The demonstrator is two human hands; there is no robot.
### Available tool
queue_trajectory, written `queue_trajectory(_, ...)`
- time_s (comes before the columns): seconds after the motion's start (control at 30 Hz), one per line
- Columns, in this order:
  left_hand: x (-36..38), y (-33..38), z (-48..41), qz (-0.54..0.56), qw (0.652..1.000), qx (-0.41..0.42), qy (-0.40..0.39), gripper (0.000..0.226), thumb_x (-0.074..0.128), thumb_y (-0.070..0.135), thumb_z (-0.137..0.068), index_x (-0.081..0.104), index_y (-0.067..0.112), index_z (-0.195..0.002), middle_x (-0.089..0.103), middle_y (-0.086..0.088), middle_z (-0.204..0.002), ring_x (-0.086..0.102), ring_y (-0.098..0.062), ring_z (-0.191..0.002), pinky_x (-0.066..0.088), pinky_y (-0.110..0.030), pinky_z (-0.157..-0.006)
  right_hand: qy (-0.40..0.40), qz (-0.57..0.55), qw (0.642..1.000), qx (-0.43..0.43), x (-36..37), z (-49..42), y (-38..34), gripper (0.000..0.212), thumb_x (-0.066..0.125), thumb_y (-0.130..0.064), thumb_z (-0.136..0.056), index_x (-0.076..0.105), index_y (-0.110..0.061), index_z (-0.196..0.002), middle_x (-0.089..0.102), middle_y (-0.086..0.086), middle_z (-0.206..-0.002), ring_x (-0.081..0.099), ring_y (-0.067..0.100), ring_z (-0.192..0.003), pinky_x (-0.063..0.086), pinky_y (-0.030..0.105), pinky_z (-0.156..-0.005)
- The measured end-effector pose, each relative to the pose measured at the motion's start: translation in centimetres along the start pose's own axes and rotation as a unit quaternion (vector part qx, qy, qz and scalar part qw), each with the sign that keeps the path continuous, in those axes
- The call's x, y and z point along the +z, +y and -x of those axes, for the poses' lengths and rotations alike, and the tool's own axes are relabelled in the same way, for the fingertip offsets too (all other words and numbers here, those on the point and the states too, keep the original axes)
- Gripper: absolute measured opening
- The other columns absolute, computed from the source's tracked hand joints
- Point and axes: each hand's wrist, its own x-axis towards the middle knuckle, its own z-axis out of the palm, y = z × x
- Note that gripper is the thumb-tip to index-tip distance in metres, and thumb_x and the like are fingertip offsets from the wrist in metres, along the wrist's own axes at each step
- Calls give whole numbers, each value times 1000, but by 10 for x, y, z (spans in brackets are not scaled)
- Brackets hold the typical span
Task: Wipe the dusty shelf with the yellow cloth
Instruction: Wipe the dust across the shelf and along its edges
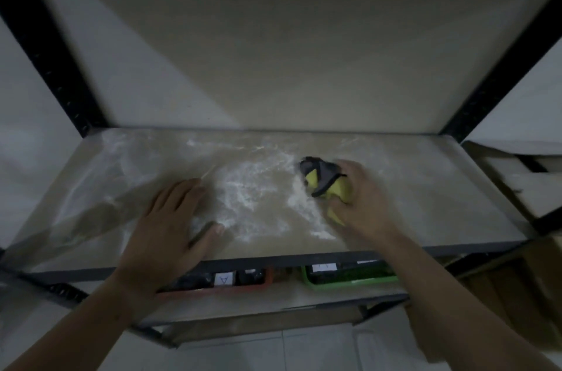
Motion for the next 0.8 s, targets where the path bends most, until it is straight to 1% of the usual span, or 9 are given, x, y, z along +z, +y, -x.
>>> queue_trajectory(0.03,1,0,1,9,1000,-7,3,70,43,63,-97,56,9,-140,56,-8,-143,52,-31,-131,42,-45,-110,37,-8,999,22,-11,-7,10,61,74,-8,-76,53,-13,-134,55,4,-129,51,7,-105,29,-2,-81)
queue_trajectory(0.07,1,-1,1,18,1000,-12,4,70,43,62,-97,56,10,-141,56,-7,-143,52,-30,-131,42,-45,-110,68,-11,996,53,-23,-14,20,59,73,-8,-78,54,-14,-133,57,3,-128,53,8,-106,30,2,-84)
queue_trajectory(0.13,0,0,-1,26,1000,-15,-2,69,44,61,-97,57,10,-142,56,-6,-143,53,-30,-131,43,-46,-110,95,-5,989,117,-45,-31,43,50,65,-12,-85,56,-19,-133,60,5,-126,58,21,-111,39,20,-89)
queue_trajectory(0.2,-1,1,-2,26,999,-13,-14,68,45,60,-96,56,12,-143,55,-4,-143,53,-28,-132,42,-45,-111,80,34,987,134,-58,-53,67,44,57,-13,-89,55,-20,-133,62,10,-124,58,32,-111,45,34,-94)
queue_trajectory(0.27,-2,2,-1,27,999,-11,-20,67,45,61,-96,57,13,-143,55,-2,-143,52,-25,-132,40,-40,-110,62,70,990,109,-64,-73,86,42,54,-10,-89,57,-13,-130,62,17,-123,57,38,-110,47,42,-95)
queue_trajectory(0.4,-5,5,-2,25,999,-3,-23,73,40,68,-98,58,14,-143,55,0,-143,50,-20,-132,34,-32,-111,49,129,985,106,-52,-104,114,49,53,-9,-89,51,-5,-138,51,25,-135,51,44,-118,40,45,-105)
queue_trajectory(0.53,-6,9,-4,8,999,4,-42,78,32,74,-98,63,15,-139,58,-2,-141,52,-21,-131,38,-37,-108,3,173,974,144,-41,-122,125,59,40,-36,-89,47,-13,-142,50,19,-141,46,39,-126,34,43,-107)
queue_trajectory(0.67,-7,8,-6,-5,998,3,-57,76,31,71,-99,64,15,-139,59,-3,-143,53,-24,-134,41,-41,-110,33,196,971,131,-27,-119,129,48,54,-22,-92,52,-12,-138,55,19,-136,48,42,-122,39,47,-102)
queue_trajectory(0.8,-6,8,-5,-13,998,0,-60,75,33,69,-99,61,13,-141,57,-2,-145,53,-24,-134,41,-40,-110,11,117,990,73,-9,-110,89,42,58,-8,-88,58,3,-128,60,26,-124,56,41,-114,43,38,-100)
